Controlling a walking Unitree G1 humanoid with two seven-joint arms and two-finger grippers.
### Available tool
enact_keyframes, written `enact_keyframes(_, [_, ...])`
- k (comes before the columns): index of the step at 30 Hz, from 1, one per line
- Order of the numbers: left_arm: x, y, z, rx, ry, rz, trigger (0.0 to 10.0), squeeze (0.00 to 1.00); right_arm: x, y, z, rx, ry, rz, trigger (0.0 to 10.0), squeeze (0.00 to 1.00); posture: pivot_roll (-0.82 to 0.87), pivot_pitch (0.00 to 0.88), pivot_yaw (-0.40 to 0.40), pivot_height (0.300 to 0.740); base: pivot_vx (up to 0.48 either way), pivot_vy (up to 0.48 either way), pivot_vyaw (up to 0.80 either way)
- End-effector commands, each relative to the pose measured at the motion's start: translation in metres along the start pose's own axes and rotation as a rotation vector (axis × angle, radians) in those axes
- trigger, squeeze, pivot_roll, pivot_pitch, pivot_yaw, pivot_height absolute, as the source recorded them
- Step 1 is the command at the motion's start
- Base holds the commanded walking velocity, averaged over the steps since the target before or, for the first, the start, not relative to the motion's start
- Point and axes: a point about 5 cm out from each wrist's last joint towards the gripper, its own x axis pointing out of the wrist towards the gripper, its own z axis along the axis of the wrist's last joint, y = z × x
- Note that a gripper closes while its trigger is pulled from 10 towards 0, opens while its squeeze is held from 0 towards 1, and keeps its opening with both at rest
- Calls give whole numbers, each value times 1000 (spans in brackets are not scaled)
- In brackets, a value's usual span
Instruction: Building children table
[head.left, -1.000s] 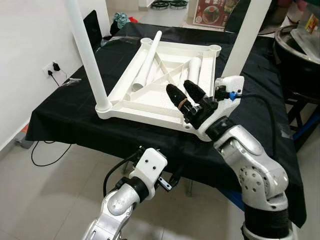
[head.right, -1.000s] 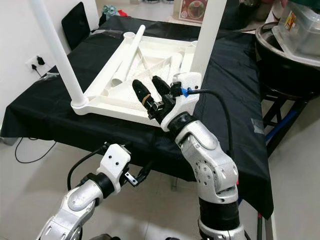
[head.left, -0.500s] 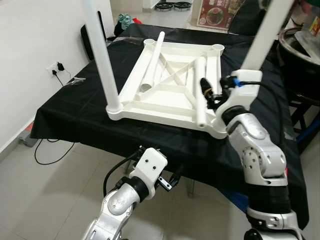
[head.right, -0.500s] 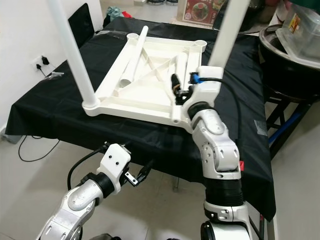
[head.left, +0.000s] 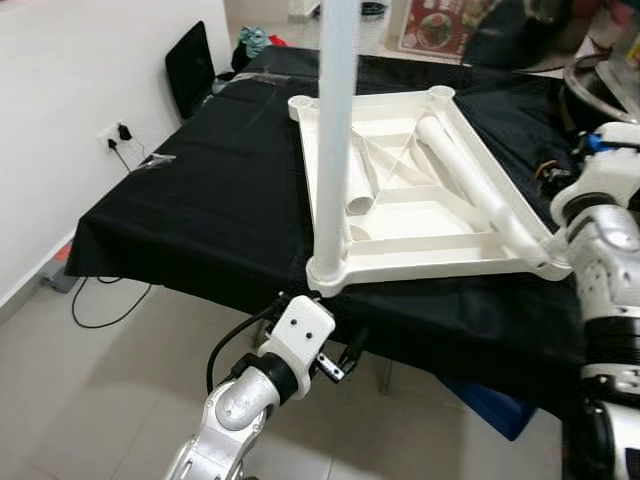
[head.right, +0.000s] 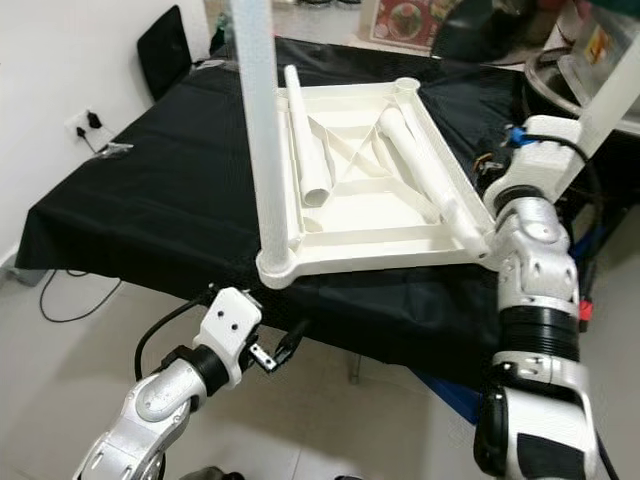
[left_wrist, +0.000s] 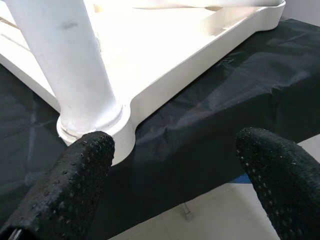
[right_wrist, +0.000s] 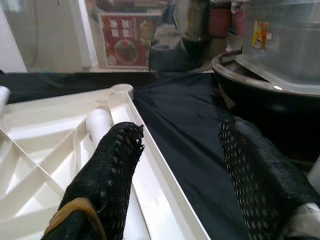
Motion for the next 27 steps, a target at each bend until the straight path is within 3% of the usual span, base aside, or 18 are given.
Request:
enact_keyframes(1, [-1, -1, -2, -4, 9, 0, 10000, 0, 3, 8, 7, 63, -46, 67, 10000, 0, 111, 131, -27, 740, 0, 0, 0])
enact_keyframes(2, [-1, -1, -2, -4, 9, 0, 10000, 0, 3, 8, 7, 63, -46, 67, 10000, 0, 111, 131, -27, 740, 0, 0, 0])
enact_keyframes(4, [-2, 0, -2, -4, 10, 3, 10000, 0, 0, 34, 9, 149, -69, 205, 10000, 0, 111, 135, -24, 740, 0, 0, 0])
enact_keyframes(6, [-2, 0, -2, -4, 10, 3, 10000, 0, 0, 34, 9, 149, -69, 205, 10000, 0, 111, 135, -24, 740, 0, 0, 0])
enact_keyframes(8, [-2, 0, -3, -6, 13, 3, 10000, 0, -13, 66, 1, 235, -55, 419, 10000, 0, 113, 136, -24, 740, 0, 0, 0])
enact_keyframes(11, [-2, 0, -3, -7, 14, 4, 10000, 0, -31, 83, -11, 271, -35, 523, 10000, 0, 111, 137, -24, 740, 0, 0, 0])
enact_keyframes(12, [-2, 0, -3, -7, 14, 4, 10000, 0, -31, 83, -11, 271, -35, 523, 10000, 0, 111, 137, -24, 740, 0, 0, 0])
enact_keyframes(15, [-3, 0, -3, -14, 14, 10, 10000, 0, -54, 76, -31, 207, -62, 391, 10000, 0, 102, 138, -21, 740, 0, 0, 0])
enact_keyframes(17, [-3, 0, -3, -16, 13, 10, 10000, 0, -56, 75, -32, 201, -69, 379, 10000, 0, 102, 138, -21, 740, 0, 0, 0])
enact_keyframes(20, [-3, 1, -4, -14, 19, 9, 10000, 0, -83, 69, -50, 110, -61, 323, 10000, 0, 96, 138, -16, 740, 0, 0, 0])
enact_keyframes(21, [-3, 1, -4, -14, 19, 9, 10000, 0, -83, 69, -50, 110, -61, 323, 10000, 0, 96, 138, -16, 740, 0, 0, 0])
enact_keyframes(23, [-3, 1, -5, -14, 22, 6, 10000, 0, -114, 64, -67, 126, 4, 321, 10000, 0, 93, 132, -14, 740, 0, 0, 0])
enact_keyframes(27, [-3, 2, -5, -17, 20, 6, 10000, 0, -130, 67, -73, 191, 58, 404, 10000, 0, 90, 130, -15, 740, 0, 0, 0])
